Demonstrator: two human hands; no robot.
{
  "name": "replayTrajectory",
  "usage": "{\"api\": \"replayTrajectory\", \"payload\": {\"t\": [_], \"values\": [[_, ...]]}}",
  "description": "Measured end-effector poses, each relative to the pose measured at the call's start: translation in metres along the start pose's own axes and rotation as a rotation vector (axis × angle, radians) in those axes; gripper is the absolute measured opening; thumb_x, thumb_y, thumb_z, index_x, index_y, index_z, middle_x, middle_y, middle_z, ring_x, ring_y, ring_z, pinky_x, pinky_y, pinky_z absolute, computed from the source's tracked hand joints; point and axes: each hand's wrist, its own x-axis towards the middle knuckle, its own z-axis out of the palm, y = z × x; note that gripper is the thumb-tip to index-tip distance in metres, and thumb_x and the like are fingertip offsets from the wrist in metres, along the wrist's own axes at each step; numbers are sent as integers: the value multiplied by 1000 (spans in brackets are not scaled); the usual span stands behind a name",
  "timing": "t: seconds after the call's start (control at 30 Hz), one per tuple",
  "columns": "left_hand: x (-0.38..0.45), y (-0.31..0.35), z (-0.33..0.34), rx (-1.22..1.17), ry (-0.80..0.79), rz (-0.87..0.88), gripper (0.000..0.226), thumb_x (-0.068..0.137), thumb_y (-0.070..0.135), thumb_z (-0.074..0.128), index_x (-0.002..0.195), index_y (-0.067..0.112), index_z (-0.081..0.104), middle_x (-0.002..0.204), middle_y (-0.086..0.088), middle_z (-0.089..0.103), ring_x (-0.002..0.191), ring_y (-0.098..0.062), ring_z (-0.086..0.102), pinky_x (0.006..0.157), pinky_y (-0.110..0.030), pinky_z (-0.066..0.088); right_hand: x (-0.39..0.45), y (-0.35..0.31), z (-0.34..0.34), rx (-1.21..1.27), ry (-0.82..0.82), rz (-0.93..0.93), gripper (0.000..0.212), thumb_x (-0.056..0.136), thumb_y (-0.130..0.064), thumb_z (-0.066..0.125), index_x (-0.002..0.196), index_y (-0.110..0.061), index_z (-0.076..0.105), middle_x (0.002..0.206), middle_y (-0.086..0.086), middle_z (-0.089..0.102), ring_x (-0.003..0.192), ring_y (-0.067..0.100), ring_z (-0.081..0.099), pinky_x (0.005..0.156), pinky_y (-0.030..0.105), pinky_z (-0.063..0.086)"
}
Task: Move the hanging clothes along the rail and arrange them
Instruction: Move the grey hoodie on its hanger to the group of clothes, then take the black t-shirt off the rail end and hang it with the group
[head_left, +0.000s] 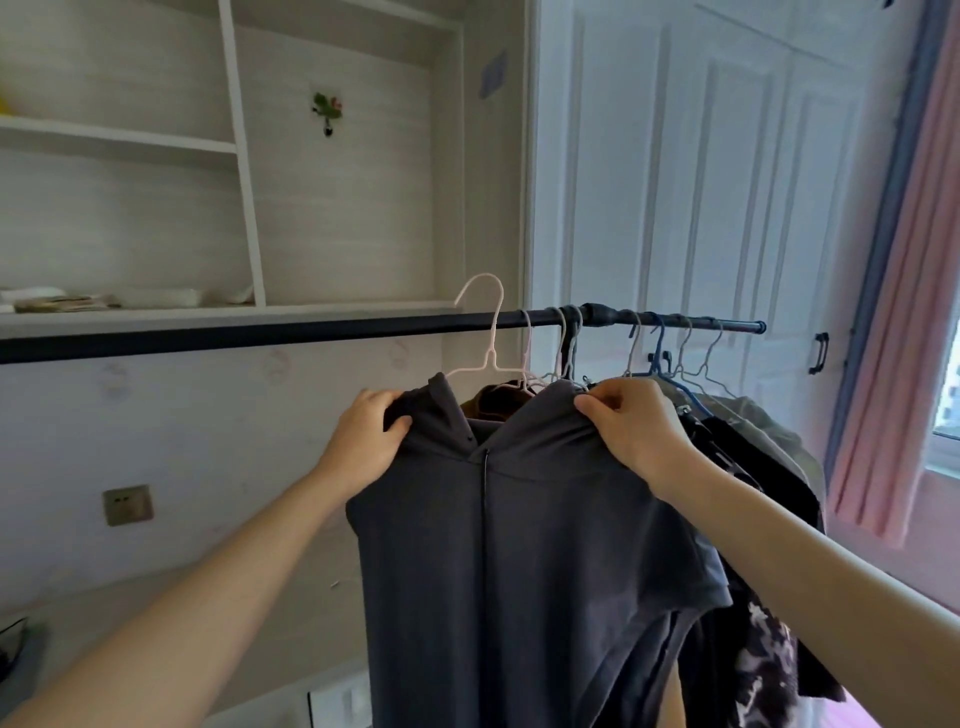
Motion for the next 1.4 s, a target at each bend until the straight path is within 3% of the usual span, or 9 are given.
{"api": "replayTrajectory", "payload": {"t": [0.4, 0.53, 0.6, 0.73, 0.93, 1.03, 1.1, 1.23, 1.4], "values": [[47, -20, 41, -14, -440, 3, 67, 92, 18, 58, 150, 22, 23, 151, -5, 37, 136, -22, 38, 111, -34, 31, 23, 6, 40, -99, -35, 139, 16, 93, -24, 57, 89, -13, 69, 83, 3, 62, 86, 24, 58, 72, 25, 39], [46, -29, 52, -17, -529, -3, 74, 90, 17, 59, 151, 25, 20, 151, -3, 38, 135, -21, 40, 111, -37, 35, 16, 11, 45, -108, -107, 189, 18, 89, -28, 61, 76, -19, 69, 79, 2, 65, 77, 18, 59, 58, 23, 39], [44, -29, 54, -39, -492, -3, 71, 91, 16, 58, 151, 23, 22, 150, -4, 40, 135, -22, 41, 111, -35, 35, 13, 8, 40, -109, -127, 195, 20, 87, -31, 64, 75, -16, 72, 79, 2, 67, 74, 16, 60, 56, 22, 43], [37, -27, 50, -76, -491, -6, 70, 91, 17, 58, 151, 21, 22, 148, -5, 42, 134, -23, 42, 111, -34, 35, 10, -4, 30, -273, -195, 133, 11, 85, -32, 64, 85, -22, 68, 86, -1, 64, 83, 21, 61, 75, 38, 56], [2, -22, 30, -148, -419, -41, 51, 91, 9, 56, 140, 18, 45, 136, -2, 55, 125, -17, 52, 107, -32, 41, -14, -21, 21, -412, -88, -79, 28, 88, -27, 55, 114, -21, 62, 116, 3, 64, 108, 26, 57, 87, 37, 48], [-24, -16, 12, -132, -349, -39, 39, 93, 11, 53, 131, 16, 54, 123, -2, 64, 113, -12, 59, 99, -25, 44, -31, -37, 25, -354, -90, -234, 24, 91, -19, 50, 106, -14, 68, 108, 5, 68, 102, 25, 60, 82, 33, 47], [-46, -16, -5, -92, -305, -30, 34, 94, 14, 51, 127, 17, 57, 116, 1, 66, 105, -9, 60, 93, -22, 46, -44, -49, 33, -299, -166, -285, 24, 92, -16, 49, 100, -8, 70, 102, 7, 72, 97, 24, 63, 82, 33, 49], [-91, -29, -44, 45, -240, -54, 31, 94, 14, 49, 123, 16, 60, 111, 2, 67, 98, -6, 59, 88, -20, 45, -72, -68, 61, -160, -343, -273, 26, 95, -18, 51, 115, -14, 67, 110, 3, 69, 106, 21, 62, 84, 21, 43], [-139, -55, -122, 138, -102, -151, 29, 91, 14, 52, 116, 15, 65, 101, -3, 70, 95, -16, 65, 89, -29, 50, -93, -105, 105, -22, -497, -284, 26, 97, -14, 48, 108, 0, 67, 109, 15, 68, 103, 31, 63, 91, 35, 49]]}}
